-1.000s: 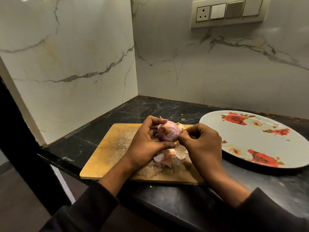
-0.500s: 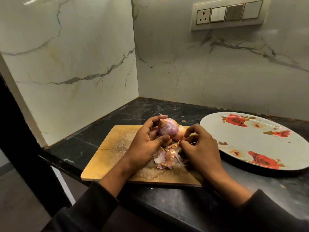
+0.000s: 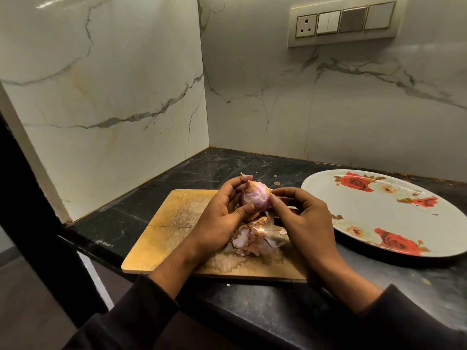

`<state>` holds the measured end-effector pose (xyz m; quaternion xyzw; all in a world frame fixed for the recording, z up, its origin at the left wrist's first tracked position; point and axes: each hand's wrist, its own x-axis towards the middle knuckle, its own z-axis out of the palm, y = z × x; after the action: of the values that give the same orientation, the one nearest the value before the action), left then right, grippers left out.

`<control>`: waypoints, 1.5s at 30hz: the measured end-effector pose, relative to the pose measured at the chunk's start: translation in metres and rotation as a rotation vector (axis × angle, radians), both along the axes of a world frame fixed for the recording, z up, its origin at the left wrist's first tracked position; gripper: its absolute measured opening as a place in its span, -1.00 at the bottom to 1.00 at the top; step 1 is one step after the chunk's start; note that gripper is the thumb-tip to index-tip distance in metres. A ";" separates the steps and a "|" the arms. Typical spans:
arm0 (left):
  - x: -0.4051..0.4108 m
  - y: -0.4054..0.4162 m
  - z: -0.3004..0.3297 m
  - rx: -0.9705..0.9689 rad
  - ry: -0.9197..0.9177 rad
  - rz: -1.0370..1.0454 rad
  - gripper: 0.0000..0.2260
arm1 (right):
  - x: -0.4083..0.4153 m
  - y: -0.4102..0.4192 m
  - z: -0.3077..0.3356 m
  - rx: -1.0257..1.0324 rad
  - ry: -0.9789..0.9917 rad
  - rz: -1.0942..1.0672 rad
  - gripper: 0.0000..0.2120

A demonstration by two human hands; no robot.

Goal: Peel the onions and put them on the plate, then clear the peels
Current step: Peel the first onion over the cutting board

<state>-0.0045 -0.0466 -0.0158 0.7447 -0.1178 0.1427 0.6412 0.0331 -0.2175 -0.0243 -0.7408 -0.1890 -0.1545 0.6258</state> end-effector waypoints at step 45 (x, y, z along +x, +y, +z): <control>0.001 -0.002 0.000 0.071 -0.019 0.017 -0.43 | -0.009 0.008 0.004 -0.088 -0.116 -0.167 -0.93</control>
<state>-0.0031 -0.0484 -0.0161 0.7665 -0.1224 0.1509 0.6121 0.0242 -0.2093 -0.0202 -0.7704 -0.1692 -0.2402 0.5658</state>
